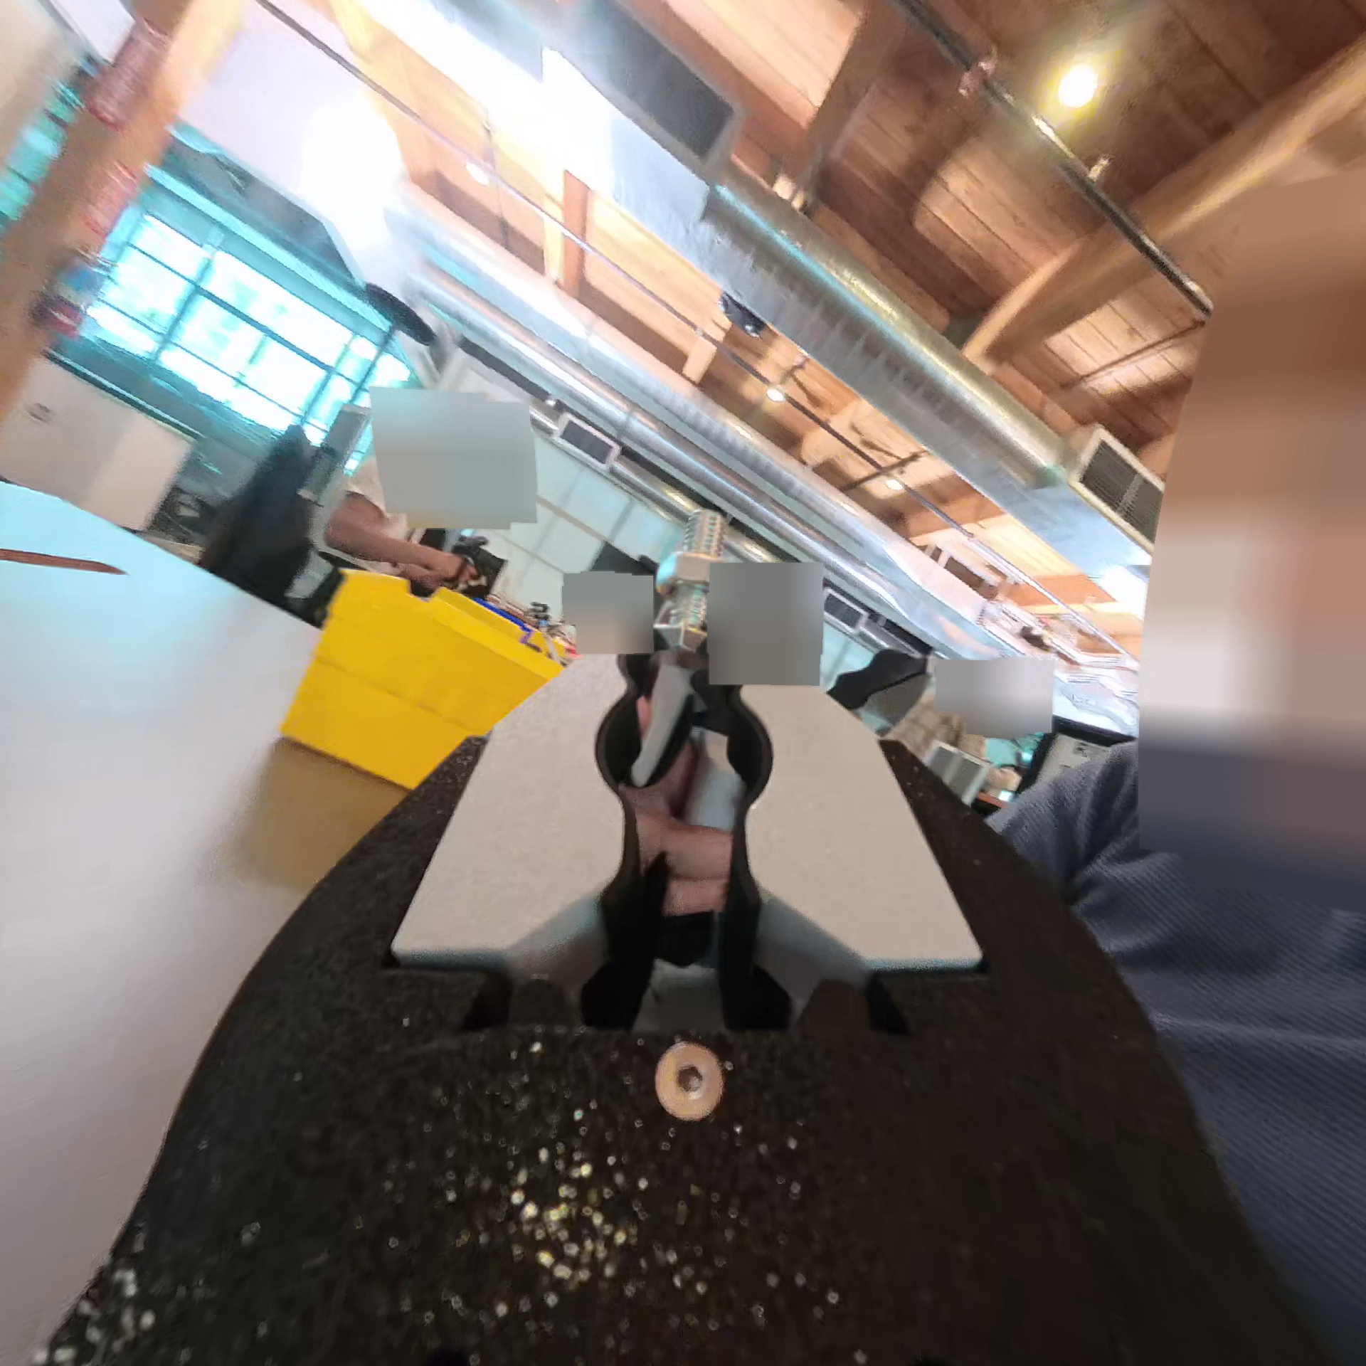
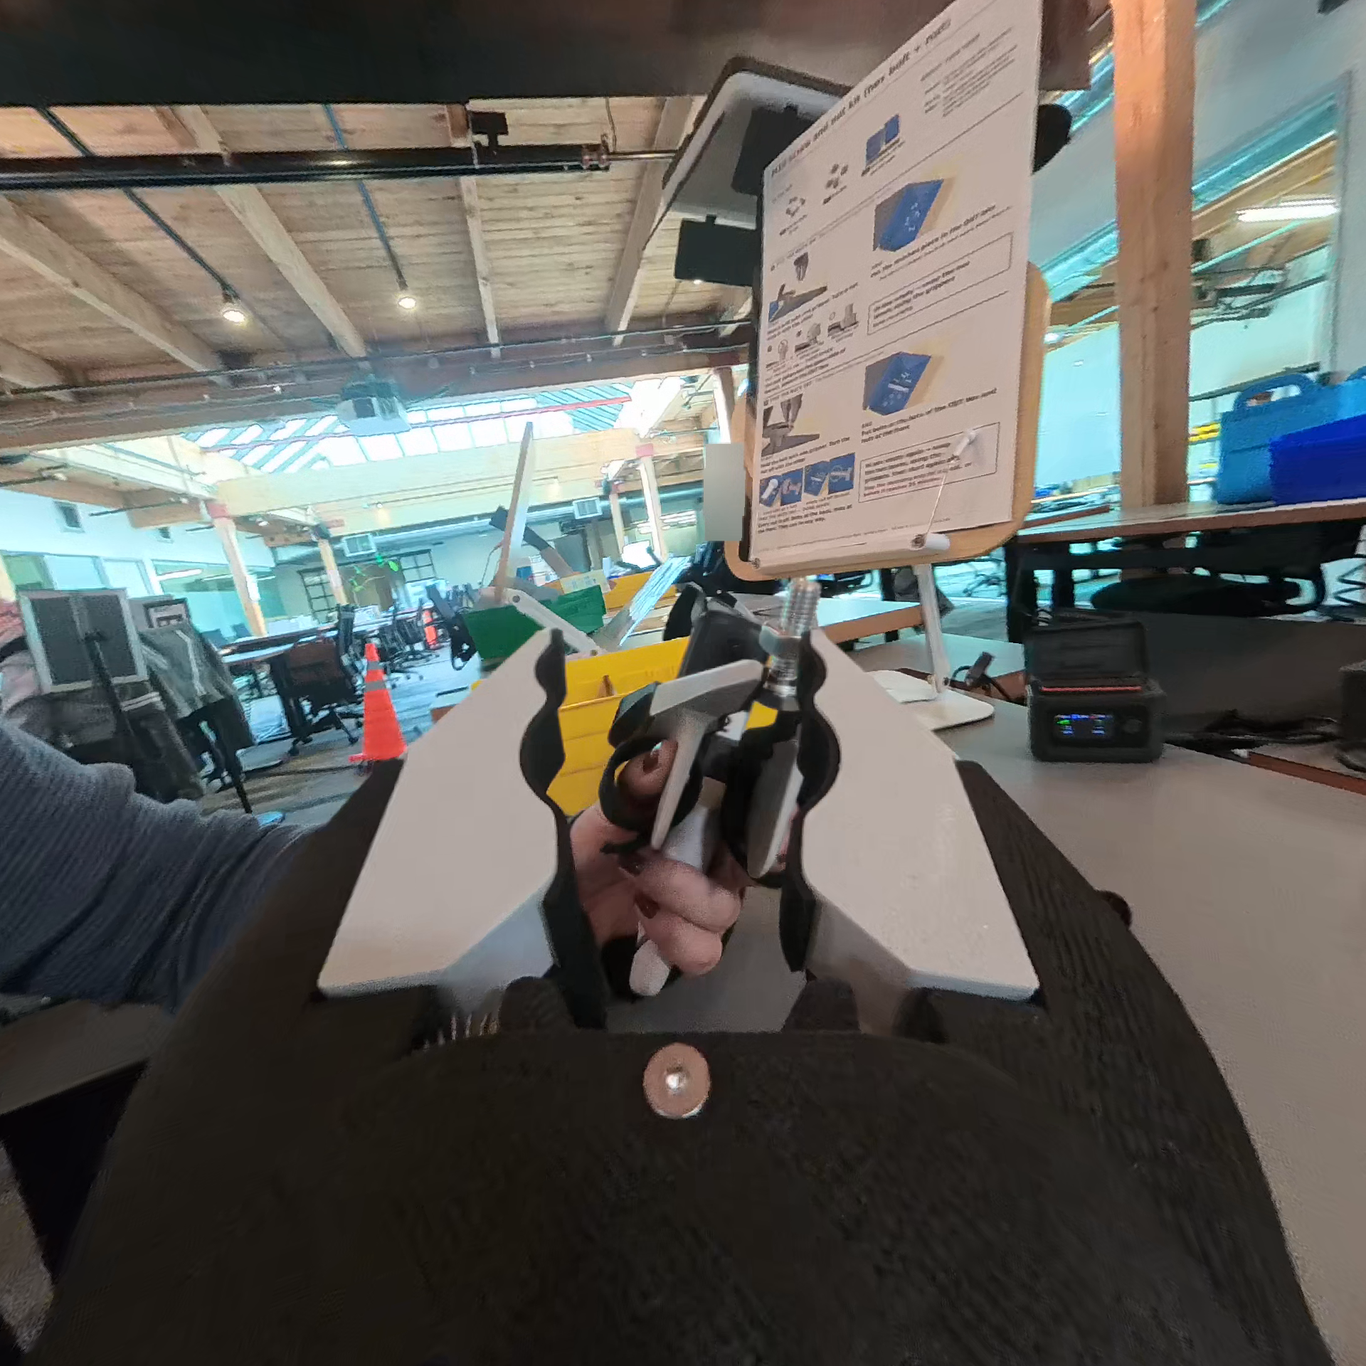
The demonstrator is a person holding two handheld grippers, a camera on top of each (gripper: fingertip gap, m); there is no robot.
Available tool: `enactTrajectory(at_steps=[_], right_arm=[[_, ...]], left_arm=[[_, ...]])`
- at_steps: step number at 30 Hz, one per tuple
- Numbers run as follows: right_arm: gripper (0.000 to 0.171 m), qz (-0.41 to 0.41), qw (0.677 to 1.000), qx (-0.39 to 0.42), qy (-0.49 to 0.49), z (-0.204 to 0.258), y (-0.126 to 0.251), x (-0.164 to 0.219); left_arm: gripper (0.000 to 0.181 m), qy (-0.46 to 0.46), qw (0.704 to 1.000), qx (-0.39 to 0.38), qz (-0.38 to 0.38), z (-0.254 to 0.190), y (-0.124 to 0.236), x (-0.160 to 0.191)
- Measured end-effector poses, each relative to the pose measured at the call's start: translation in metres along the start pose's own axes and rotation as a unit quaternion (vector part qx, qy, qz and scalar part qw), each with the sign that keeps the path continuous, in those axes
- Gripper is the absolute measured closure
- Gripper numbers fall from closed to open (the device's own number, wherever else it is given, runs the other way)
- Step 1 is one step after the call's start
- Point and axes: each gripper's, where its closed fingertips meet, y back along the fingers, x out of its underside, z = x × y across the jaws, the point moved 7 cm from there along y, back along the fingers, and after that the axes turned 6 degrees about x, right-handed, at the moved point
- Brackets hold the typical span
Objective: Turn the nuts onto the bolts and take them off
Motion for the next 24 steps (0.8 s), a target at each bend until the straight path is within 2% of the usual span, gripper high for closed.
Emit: enactTrajectory(at_steps=[3, 6, 13, 19, 20, 22, 23, 24], right_arm=[[0.118, -0.009, 0.999, 0.046, 0.004, -0.01, 0.003, -0.003], [0.132, 0.002, 0.997, 0.079, -0.005, -0.019, 0.005, -0.002], [0.162, 0.041, 0.996, 0.076, -0.002, -0.023, 0.005, 0.003], [0.164, 0.064, 0.995, 0.076, 0.003, -0.025, 0.003, 0.002], [0.164, 0.062, 0.995, 0.081, 0.014, -0.025, 0.003, 0.001], [0.164, 0.062, 0.993, 0.093, 0.047, -0.023, 0.003, -0.001], [0.164, 0.061, 0.991, 0.099, 0.065, -0.022, 0.004, -0.003], [0.164, 0.06, 0.989, 0.106, 0.087, -0.02, 0.004, -0.006]], left_arm=[[0.166, -0.037, 0.997, -0.043, 0.049, 0.007, 0.006, 0.002], [0.166, -0.081, 0.99, -0.05, 0.101, 0.004, 0.001, 0.01], [0.166, -0.115, 0.984, -0.043, 0.132, 0.0, -0.006, 0.017], [0.165, -0.137, 0.981, -0.052, 0.127, 0.0, -0.005, 0.018], [0.157, -0.158, 0.977, -0.07, 0.122, 0.001, -0.005, 0.017], [0.115, -0.206, 0.963, -0.125, 0.118, 0.005, -0.004, 0.014], [0.102, -0.235, 0.952, -0.16, 0.117, 0.008, -0.002, 0.012], [0.102, -0.276, 0.935, -0.194, 0.108, 0.009, 0.001, 0.008]])
